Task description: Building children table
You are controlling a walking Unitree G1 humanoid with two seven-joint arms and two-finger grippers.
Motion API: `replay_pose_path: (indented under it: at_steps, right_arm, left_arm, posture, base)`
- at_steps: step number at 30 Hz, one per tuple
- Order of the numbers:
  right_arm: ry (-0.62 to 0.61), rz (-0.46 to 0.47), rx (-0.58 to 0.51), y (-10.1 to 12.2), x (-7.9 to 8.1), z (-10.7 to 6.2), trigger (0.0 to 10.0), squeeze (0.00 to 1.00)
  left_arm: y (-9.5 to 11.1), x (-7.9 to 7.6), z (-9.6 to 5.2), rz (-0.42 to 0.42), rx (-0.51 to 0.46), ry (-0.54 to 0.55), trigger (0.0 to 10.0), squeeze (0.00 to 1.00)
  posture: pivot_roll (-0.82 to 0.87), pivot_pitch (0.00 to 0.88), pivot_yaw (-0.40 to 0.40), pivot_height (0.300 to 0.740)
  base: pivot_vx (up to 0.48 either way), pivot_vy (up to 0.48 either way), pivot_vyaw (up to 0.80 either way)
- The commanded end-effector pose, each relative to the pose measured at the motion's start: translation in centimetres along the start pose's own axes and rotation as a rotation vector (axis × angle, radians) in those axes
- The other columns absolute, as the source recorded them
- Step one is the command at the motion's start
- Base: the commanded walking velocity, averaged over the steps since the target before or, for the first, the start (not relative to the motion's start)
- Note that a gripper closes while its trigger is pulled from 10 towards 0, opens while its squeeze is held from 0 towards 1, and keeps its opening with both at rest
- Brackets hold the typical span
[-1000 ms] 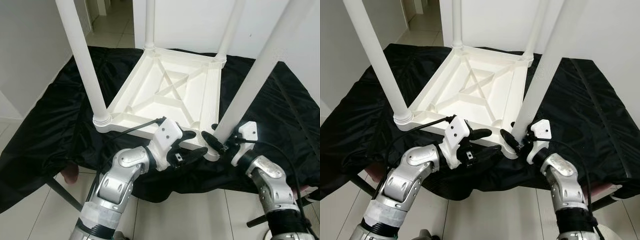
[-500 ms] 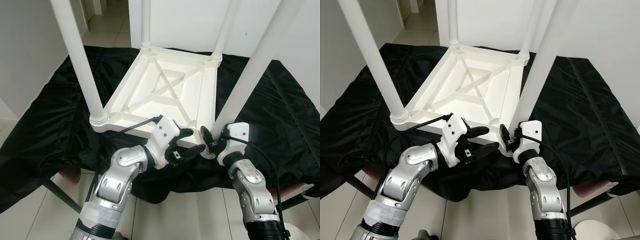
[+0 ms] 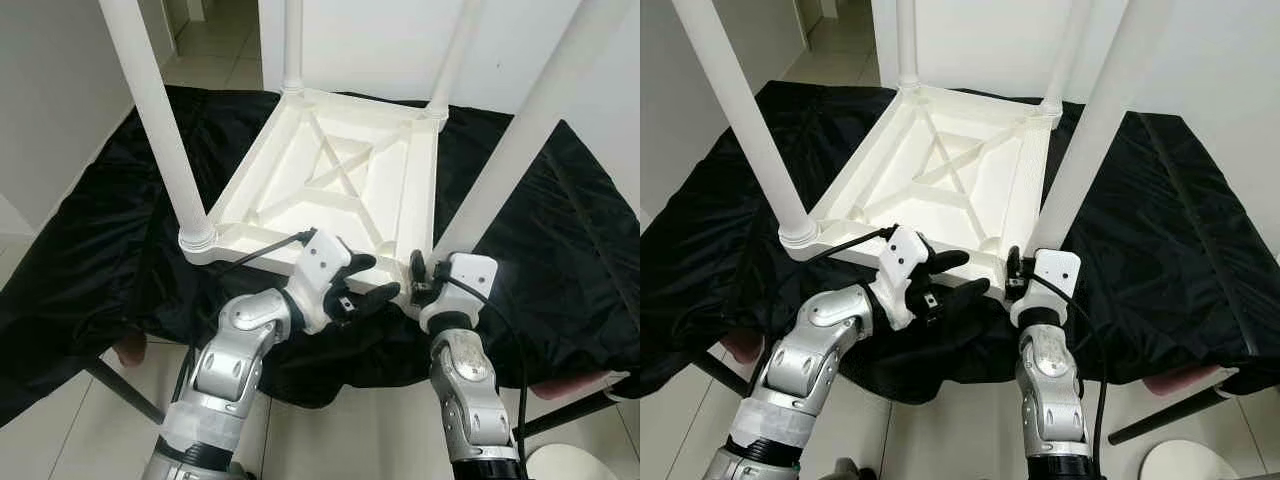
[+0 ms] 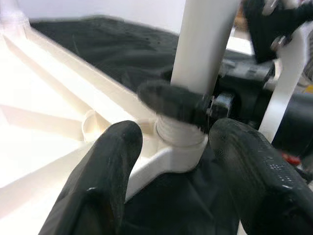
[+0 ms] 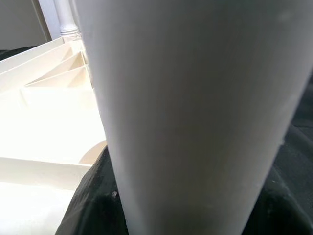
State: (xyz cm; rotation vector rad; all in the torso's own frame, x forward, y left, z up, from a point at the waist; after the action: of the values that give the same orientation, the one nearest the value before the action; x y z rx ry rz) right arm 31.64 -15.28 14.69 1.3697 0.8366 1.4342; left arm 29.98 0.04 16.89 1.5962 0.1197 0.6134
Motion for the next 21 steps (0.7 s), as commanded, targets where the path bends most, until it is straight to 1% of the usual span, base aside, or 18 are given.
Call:
replay_pose_path:
  at_steps: [1,2,5,7,10,12,13,14,16,17,18,19,20,21]
  right_arm:
    - [-0.014,0.089,0.041,-1.3,0.5,-0.7,10.0,0.00]
    - [0.010,0.094,0.038,-1.2,0.9,-0.8,10.0,1.00]
    - [0.029,0.097,0.036,-1.1,1.3,-0.8,10.0,1.00]
    - [0.048,0.089,0.017,-0.8,1.8,-0.8,10.0,1.00]
    - [0.077,0.075,-0.002,-0.2,1.7,-0.7,10.0,1.00]
    - [0.077,0.075,-0.002,-0.2,1.7,-0.7,10.0,1.00]
    - [0.096,0.068,-0.005,0.0,1.6,-0.6,10.0,1.00]
    - [0.140,0.053,0.002,0.2,1.5,-0.6,10.0,1.00]
    - [0.140,0.053,0.002,0.2,1.5,-0.6,10.0,1.00]
    - [0.197,0.047,0.019,0.3,1.3,-0.4,10.0,0.00]
    - [0.197,0.047,0.019,0.3,1.3,-0.4,10.0,0.00]
    - [0.257,0.037,0.039,0.4,1.1,-0.2,10.0,0.00]
    - [0.257,0.037,0.039,0.4,1.1,-0.2,10.0,0.00]
    - [0.314,0.012,0.063,0.5,0.8,0.2,10.0,0.00]
  left_arm:
    - [-1.5,2.6,-0.3,-0.036,0.115,0.287,10.0,0.00]
    - [-1.6,2.9,-0.2,-0.042,0.132,0.289,10.0,0.00]
    - [-1.6,3.0,-0.2,-0.045,0.138,0.290,10.0,0.00]
    - [-1.5,3.4,-0.2,-0.056,0.129,0.290,10.0,0.00]
    - [-1.8,3.6,-0.1,-0.041,0.144,0.293,10.0,0.00]
    - [-1.8,3.6,-0.1,-0.041,0.144,0.293,10.0,0.00]
    - [-1.8,3.7,0.0,-0.027,0.146,0.294,10.0,0.00]
    - [-1.8,3.8,0.1,-0.017,0.151,0.296,10.0,0.00]
    - [-1.8,3.8,0.1,-0.017,0.151,0.296,10.0,0.00]
    - [-1.6,3.7,0.1,0.002,0.137,0.291,10.0,0.00]
    - [-1.6,3.7,0.1,0.002,0.137,0.291,10.0,0.00]
    - [-1.5,3.6,0.0,0.015,0.133,0.280,10.0,0.00]
    - [-1.5,3.6,0.0,0.015,0.133,0.280,10.0,0.00]
    - [-1.4,3.3,0.0,0.034,0.121,0.263,10.0,0.00]
  posture:
    - [-0.03,0.021,-0.001,0.740]
    - [-0.03,0.007,0.002,0.740]
    - [-0.03,0.009,0.003,0.740]
    - [-0.04,0.002,0.009,0.740]
    - [-0.05,0.000,0.009,0.740]
    - [-0.05,0.000,0.009,0.740]
    - [-0.04,0.000,0.009,0.740]
    - [-0.04,0.000,0.006,0.740]
    - [-0.04,0.000,0.006,0.740]
    - [-0.04,0.000,0.004,0.740]
    - [-0.04,0.000,0.004,0.740]
    - [-0.04,0.000,0.004,0.740]
    - [-0.04,0.000,0.004,0.740]
    - [-0.04,0.000,0.002,0.740]
  base:
    - [0.000,0.000,0.00]
    - [0.000,0.000,0.00]
    - [0.000,0.000,0.00]
    - [0.000,0.000,0.00]
    - [0.000,0.000,0.00]
    - [0.000,0.000,0.00]
    - [0.000,0.000,0.00]
    - [0.000,0.000,0.00]
    - [0.000,0.000,0.00]
    - [0.000,0.000,0.00]
    - [0.000,0.000,0.00]
    - [0.000,0.000,0.00]
    - [0.000,0.000,0.00]
    - [0.000,0.000,0.00]
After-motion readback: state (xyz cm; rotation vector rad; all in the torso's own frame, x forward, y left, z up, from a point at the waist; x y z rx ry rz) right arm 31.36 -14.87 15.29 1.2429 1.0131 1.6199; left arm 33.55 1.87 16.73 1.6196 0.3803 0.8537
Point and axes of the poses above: a point about 5 cm out from each wrist's last joint towards the gripper, its own z axis pointing out of the wrist towards the gripper, its own y axis along the axis of the wrist's last joint, x = y × z, the point moved 4 cm from there along z, pointing out of the wrist towards the gripper, and after that the axes turned 14 degrees about z, right-handed, at the moved point
